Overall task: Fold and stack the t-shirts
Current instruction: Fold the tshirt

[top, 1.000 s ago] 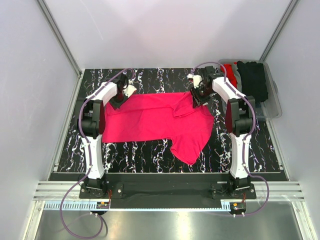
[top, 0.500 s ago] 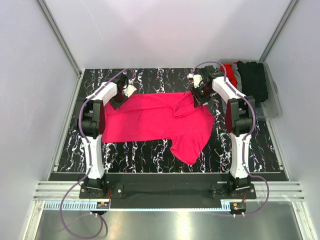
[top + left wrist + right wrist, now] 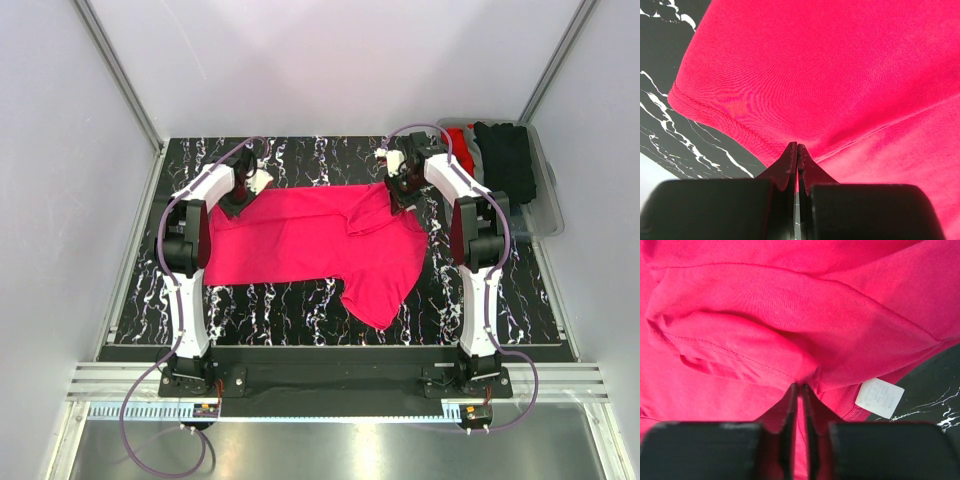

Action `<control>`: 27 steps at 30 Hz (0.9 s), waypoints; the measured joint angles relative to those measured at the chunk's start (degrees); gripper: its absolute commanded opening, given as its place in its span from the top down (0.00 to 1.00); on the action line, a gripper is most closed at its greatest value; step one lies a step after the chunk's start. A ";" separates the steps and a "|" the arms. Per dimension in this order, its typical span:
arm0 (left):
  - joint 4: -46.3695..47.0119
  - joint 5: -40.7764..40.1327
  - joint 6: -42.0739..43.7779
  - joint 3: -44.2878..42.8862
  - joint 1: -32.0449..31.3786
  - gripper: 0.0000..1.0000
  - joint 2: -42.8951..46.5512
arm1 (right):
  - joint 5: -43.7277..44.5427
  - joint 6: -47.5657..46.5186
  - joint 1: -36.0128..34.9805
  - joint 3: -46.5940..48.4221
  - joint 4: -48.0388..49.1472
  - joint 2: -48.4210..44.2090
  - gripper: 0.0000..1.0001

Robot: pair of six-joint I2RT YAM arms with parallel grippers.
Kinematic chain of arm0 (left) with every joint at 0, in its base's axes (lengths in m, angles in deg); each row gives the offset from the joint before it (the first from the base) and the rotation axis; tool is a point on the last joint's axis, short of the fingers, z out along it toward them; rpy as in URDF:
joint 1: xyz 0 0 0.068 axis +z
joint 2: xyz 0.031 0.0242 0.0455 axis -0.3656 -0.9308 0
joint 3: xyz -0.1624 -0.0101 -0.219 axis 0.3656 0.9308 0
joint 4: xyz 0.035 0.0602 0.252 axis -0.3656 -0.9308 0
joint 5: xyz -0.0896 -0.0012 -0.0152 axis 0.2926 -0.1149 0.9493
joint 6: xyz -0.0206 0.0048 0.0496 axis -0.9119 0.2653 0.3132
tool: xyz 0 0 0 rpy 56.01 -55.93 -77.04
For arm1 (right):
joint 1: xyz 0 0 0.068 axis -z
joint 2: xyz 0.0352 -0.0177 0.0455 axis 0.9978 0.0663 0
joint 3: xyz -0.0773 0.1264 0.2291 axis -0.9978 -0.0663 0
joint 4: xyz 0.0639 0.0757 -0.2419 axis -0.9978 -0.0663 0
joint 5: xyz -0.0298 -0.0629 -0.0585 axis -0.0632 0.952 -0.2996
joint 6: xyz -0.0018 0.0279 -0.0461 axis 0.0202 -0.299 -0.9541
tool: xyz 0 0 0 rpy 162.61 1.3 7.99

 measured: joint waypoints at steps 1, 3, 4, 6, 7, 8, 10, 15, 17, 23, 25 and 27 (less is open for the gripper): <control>0.00 0.00 0.00 0.00 -0.04 1.00 0.00 | 0.00 0.04 0.00 0.00 -0.02 0.00 0.98; 0.00 0.00 0.00 0.00 -0.09 1.00 0.00 | -0.04 0.09 0.00 0.00 -0.02 0.00 1.00; 0.00 0.00 0.00 0.00 -0.09 1.00 0.00 | -0.04 0.13 0.00 0.00 -0.02 0.00 1.00; 0.00 0.00 0.00 0.00 -0.13 1.00 0.00 | -0.09 0.13 0.00 -0.02 -0.07 0.00 1.00; 0.00 0.00 0.00 0.00 -0.13 1.00 0.00 | -0.15 0.15 0.00 -0.09 -0.13 -0.02 1.00; 0.00 0.00 0.00 0.00 -0.13 1.00 0.00 | -0.22 0.24 0.00 -0.22 -0.22 -0.07 1.00; 0.02 0.00 0.00 0.00 -0.13 1.00 0.00 | -0.28 0.52 0.00 -1.29 -0.35 -0.74 1.00; 0.02 0.02 0.00 0.00 -0.13 1.00 0.00 | -1.97 1.66 0.00 -6.69 -1.70 -6.40 1.00; 0.02 0.02 0.00 0.00 -0.13 1.00 0.00 | -3.08 2.51 0.00 -8.94 -2.36 -9.62 1.00; 0.02 0.02 0.00 0.00 -0.13 1.00 0.00 | -5.27 4.44 -0.90 -13.97 -2.58 -15.63 1.00; 0.02 0.02 0.00 0.00 -0.13 1.00 0.00 | -6.12 5.01 -1.51 -14.93 -2.60 -15.87 1.00; 0.02 0.02 0.00 0.00 -0.13 1.00 0.00 | -6.49 5.70 -2.36 -15.72 -2.67 -15.87 1.00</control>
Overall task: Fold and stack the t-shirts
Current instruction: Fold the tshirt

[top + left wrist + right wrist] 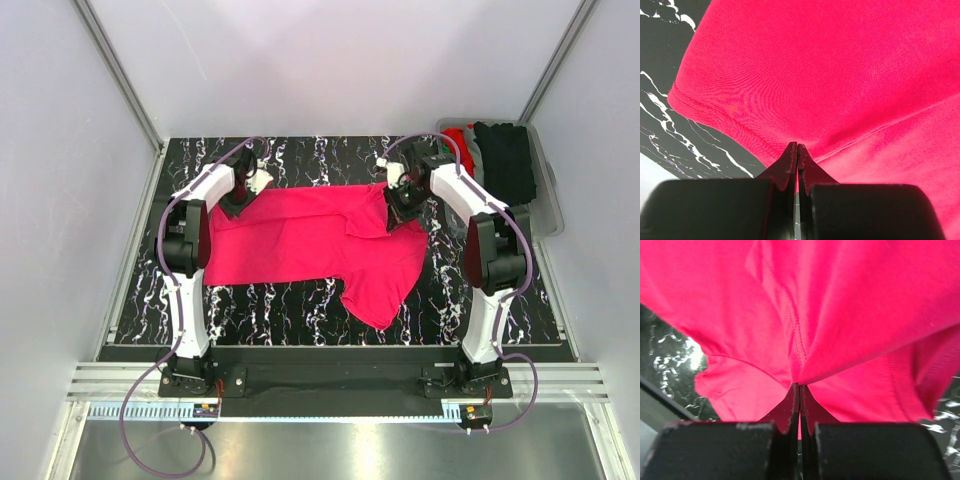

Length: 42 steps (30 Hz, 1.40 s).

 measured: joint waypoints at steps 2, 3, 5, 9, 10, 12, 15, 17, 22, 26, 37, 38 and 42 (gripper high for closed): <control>0.00 0.00 0.00 0.00 0.00 1.00 0.00 | -0.70 0.48 -0.59 -0.17 -0.31 0.00 1.00; 0.00 0.00 0.00 0.00 0.00 1.00 0.00 | -0.85 0.66 -0.87 -0.17 -0.28 0.00 1.00; 0.00 -0.02 0.00 0.00 0.00 1.00 0.00 | -1.11 0.96 -1.20 -0.17 -0.28 0.00 1.00; 0.09 -0.04 0.02 0.39 0.00 1.00 0.00 | -1.05 1.22 -1.33 -0.17 -0.28 0.00 0.92; 0.11 -0.09 0.02 0.57 0.00 1.00 0.00 | -1.05 1.31 -1.33 -0.17 -0.31 0.00 0.90; 0.00 -0.33 0.04 0.87 0.00 1.00 0.00 | -1.03 1.49 -1.33 -0.11 -0.50 -0.04 0.79; 0.02 -0.72 0.07 0.81 0.28 1.00 0.00 | -0.52 1.40 -1.27 1.20 -1.88 -0.17 0.63; -0.04 -0.94 0.11 0.48 0.61 1.00 0.00 | 0.31 1.31 -0.94 4.11 -2.47 -0.28 0.59; -0.04 -1.84 0.24 -2.69 1.99 1.00 0.00 | 2.78 1.36 1.38 13.77 -0.17 0.20 0.59; 0.09 -2.99 0.24 -5.07 2.62 1.00 -0.28 | 5.44 1.03 3.76 22.18 2.54 5.57 0.61; 0.20 -5.57 0.66 -8.96 2.56 1.00 -7.32 | 9.97 -0.76 4.61 29.22 4.22 26.32 0.62; 0.20 -5.86 0.70 -8.96 2.56 0.99 -7.80 | 10.10 -0.85 4.61 29.59 4.22 26.32 0.62; 0.04 -7.61 1.33 -10.51 2.56 0.99 -9.14 | 11.41 -1.55 4.59 30.64 4.85 26.32 0.62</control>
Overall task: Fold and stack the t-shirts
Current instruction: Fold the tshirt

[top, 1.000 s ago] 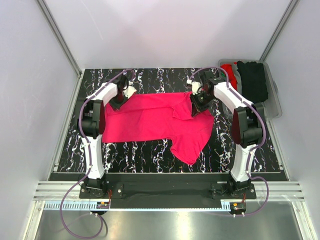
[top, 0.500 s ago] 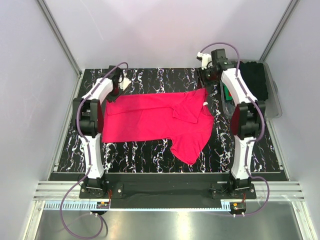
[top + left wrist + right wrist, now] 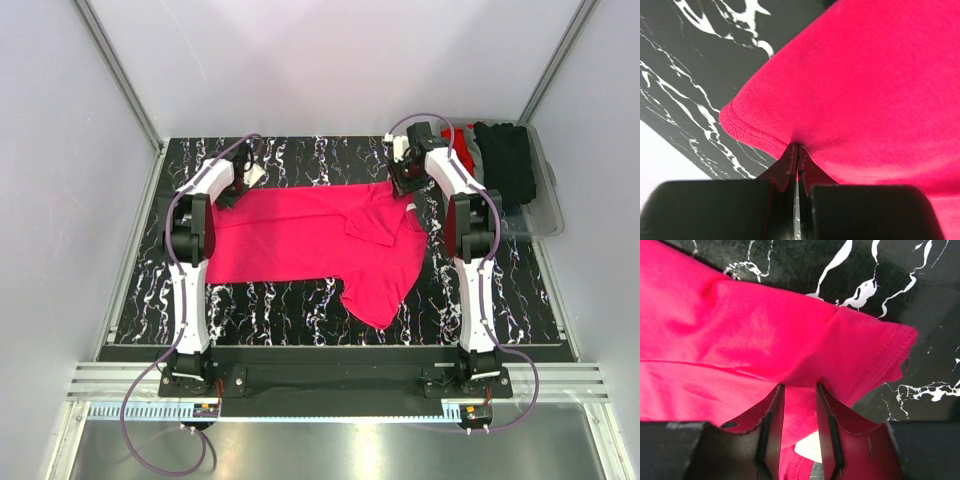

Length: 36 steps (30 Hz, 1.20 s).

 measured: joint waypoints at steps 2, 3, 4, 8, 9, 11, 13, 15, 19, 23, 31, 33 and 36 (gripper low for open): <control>-0.04 -1.18 0.26 -1.22 0.07 0.99 -0.96 | 0.98 -0.39 -0.02 -0.04 -0.04 0.00 0.62; -0.09 -1.79 0.35 -1.99 0.09 0.99 -1.51 | 1.36 -0.63 -0.04 -0.07 -0.04 0.00 0.62; -0.46 -2.23 0.44 -3.17 0.20 0.99 -2.32 | 1.64 -0.76 -0.04 -0.13 0.02 0.00 0.62; -1.97 -3.85 0.74 -9.97 0.96 0.99 -6.47 | 2.71 -1.49 -0.04 -1.62 0.70 0.00 0.62; -1.99 -4.02 0.79 -10.73 1.09 0.99 -6.91 | 2.86 -1.57 -0.04 -1.73 0.83 -0.07 0.62; -2.69 -4.26 1.11 -13.55 1.46 0.99 -8.55 | 3.21 -1.77 -0.09 -1.95 1.11 -0.11 0.62; -3.21 -4.42 1.55 -16.48 1.75 0.98 -10.23 | 3.69 -1.81 -0.20 -1.92 1.44 -0.11 0.62; -3.30 -4.59 2.01 -18.95 1.86 0.98 -11.63 | 4.00 -2.03 -0.28 -1.84 1.60 -0.07 0.62; -3.30 -4.81 3.19 -22.51 1.86 0.98 -13.66 | 4.55 -2.71 -0.39 1.62 1.53 1.97 0.61; -3.19 -4.76 3.45 -23.85 1.88 0.94 -14.36 | 5.46 -3.39 -0.39 6.34 2.40 4.90 0.61; -0.87 -5.22 3.23 -23.82 2.01 0.85 -14.36 | 6.01 -3.89 -0.39 9.35 3.34 6.62 0.61; 0.02 -5.42 2.95 -23.82 2.05 0.82 -14.25 | 6.03 -4.11 -0.39 9.29 3.34 6.58 0.61; 0.52 -5.70 1.60 -23.82 1.68 0.74 -13.22 | 6.03 -4.26 -0.37 7.87 2.93 5.11 0.59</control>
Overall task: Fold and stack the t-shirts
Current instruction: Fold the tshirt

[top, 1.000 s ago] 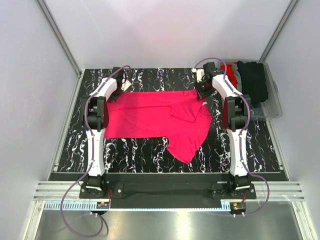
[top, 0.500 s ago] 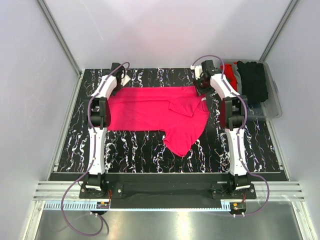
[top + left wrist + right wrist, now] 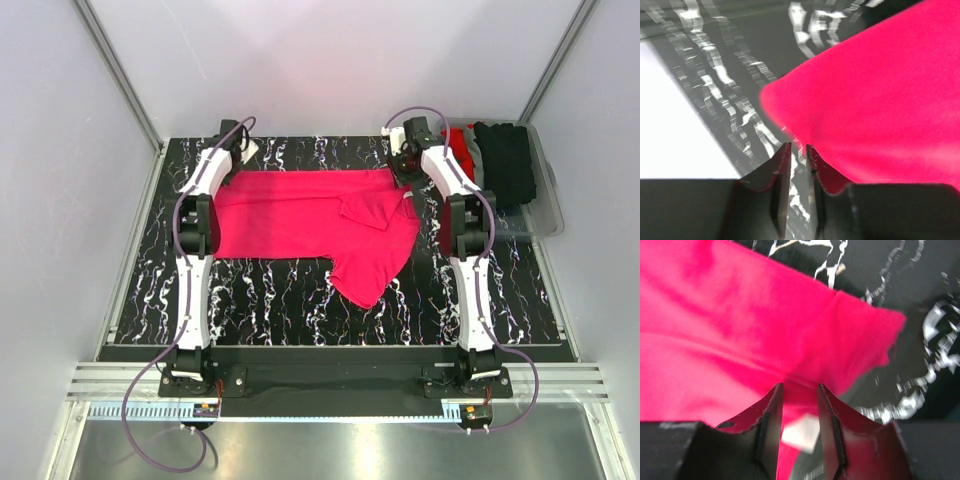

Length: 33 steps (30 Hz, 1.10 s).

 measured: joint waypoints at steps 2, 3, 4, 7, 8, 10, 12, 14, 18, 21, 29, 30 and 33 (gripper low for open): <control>0.07 -0.44 -1.05 0.09 -0.35 0.68 1.95 | -0.04 -0.20 0.00 -1.68 -0.70 -2.58 0.57; 0.15 -0.59 -1.46 0.37 -0.68 0.54 3.43 | -0.09 -0.31 0.00 -2.51 -1.22 -4.35 0.57; 0.37 -0.68 -1.99 1.14 -1.22 0.51 5.66 | -0.20 -0.46 0.02 -3.30 -1.68 -6.75 0.56; 1.40 0.13 -4.20 6.49 -4.13 0.42 15.98 | -1.01 -1.01 0.04 -5.46 -1.40 -15.67 0.53; 1.81 0.59 -4.61 8.90 -5.49 0.40 20.26 | -1.90 -1.75 0.04 -7.02 -0.90 -19.50 0.53; 2.97 1.81 -5.66 14.97 -8.74 0.39 29.94 | -4.96 -3.72 0.11 -12.46 0.70 -28.59 0.54; 4.15 3.08 -6.29 20.76 -12.20 0.39 39.01 | -8.33 -6.34 0.15 -18.88 1.22 -37.57 0.55; 5.38 4.26 -6.88 28.15 -14.45 0.37 47.12 | -12.15 -9.90 0.17 -27.23 2.01 -45.66 0.55; 4.07 5.95 -7.67 44.89 -14.47 0.36 62.31 | -16.02 -19.28 -2.38 -47.71 1.11 -58.77 0.60; 2.82 7.10 -7.89 56.24 -13.38 0.34 70.12 | -15.41 -26.14 -8.85 -61.72 -1.05 -64.32 0.59; -1.05 11.28 -8.96 71.52 -9.42 0.37 76.65 | -14.21 -28.30 -16.04 -75.89 0.92 -74.53 0.55; -0.94 11.72 -8.87 72.32 -8.87 0.37 76.78 | -14.49 -28.11 -16.22 -75.28 0.96 -74.58 0.55; 0.04 13.20 -7.85 76.52 -8.59 0.37 77.59 | -14.25 -29.22 -18.49 -74.38 1.33 -74.66 0.55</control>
